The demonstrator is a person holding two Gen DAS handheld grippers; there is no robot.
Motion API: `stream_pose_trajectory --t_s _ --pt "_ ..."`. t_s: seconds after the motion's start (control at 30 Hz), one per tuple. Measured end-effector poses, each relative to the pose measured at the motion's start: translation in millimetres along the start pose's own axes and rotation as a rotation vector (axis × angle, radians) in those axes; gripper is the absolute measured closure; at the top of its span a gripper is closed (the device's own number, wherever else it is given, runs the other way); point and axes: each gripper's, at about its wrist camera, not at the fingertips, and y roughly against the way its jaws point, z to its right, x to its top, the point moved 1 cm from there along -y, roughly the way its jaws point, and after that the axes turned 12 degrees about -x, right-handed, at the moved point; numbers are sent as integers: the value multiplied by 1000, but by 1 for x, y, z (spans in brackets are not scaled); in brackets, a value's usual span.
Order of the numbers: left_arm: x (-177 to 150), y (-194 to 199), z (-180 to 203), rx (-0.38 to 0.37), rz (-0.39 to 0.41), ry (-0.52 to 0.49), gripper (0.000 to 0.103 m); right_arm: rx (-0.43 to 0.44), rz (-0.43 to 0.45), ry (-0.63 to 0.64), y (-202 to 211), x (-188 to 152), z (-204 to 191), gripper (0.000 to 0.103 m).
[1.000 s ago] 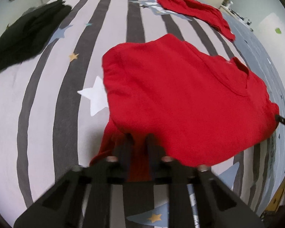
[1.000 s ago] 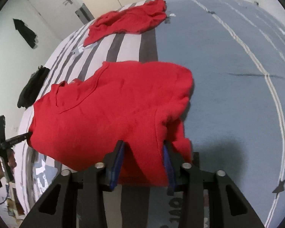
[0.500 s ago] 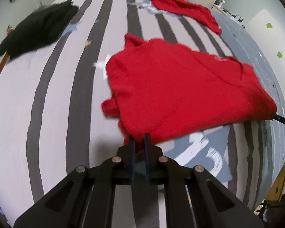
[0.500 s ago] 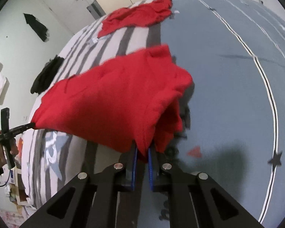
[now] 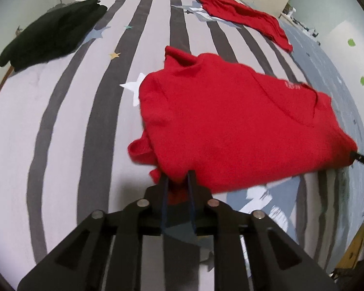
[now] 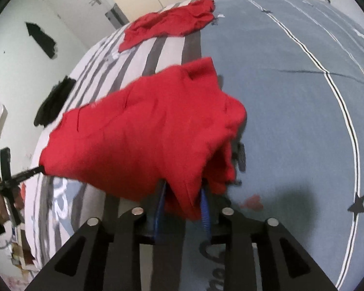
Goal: Fold clothes
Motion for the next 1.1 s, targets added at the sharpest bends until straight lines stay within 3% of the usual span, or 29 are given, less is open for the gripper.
stream_pose_trajectory --t_s 0.17,0.23,0.47,0.6,0.73,0.87,0.93,1.0,1.07,1.1 --pt "8 -8 -2 -16 -3 17 83 19 -24 -18 -12 8 -3 76" --pt "9 -7 3 -19 -9 -5 97 29 -8 -18 -11 7 -2 91" --pt "8 34 7 -51 42 -31 97 96 44 21 18 4 9 93" --pt "0 34 7 -44 6 -58 97 123 34 42 23 0 16 94" --pt "-14 14 3 -16 -56 -56 97 104 -11 38 8 -9 19 94" --pt "-24 -6 4 23 -93 -48 97 2 -37 68 -9 -18 12 90" --pt "-22 3 4 27 -62 -27 91 -42 -21 79 -2 -17 8 77" --pt "-22 12 0 69 -40 -2 59 -74 -1 82 12 -16 9 74" --pt "-20 28 -8 125 3 39 48 -107 22 56 28 -16 16 73" --pt "-16 36 -11 152 30 51 48 -125 44 35 38 -13 20 72"
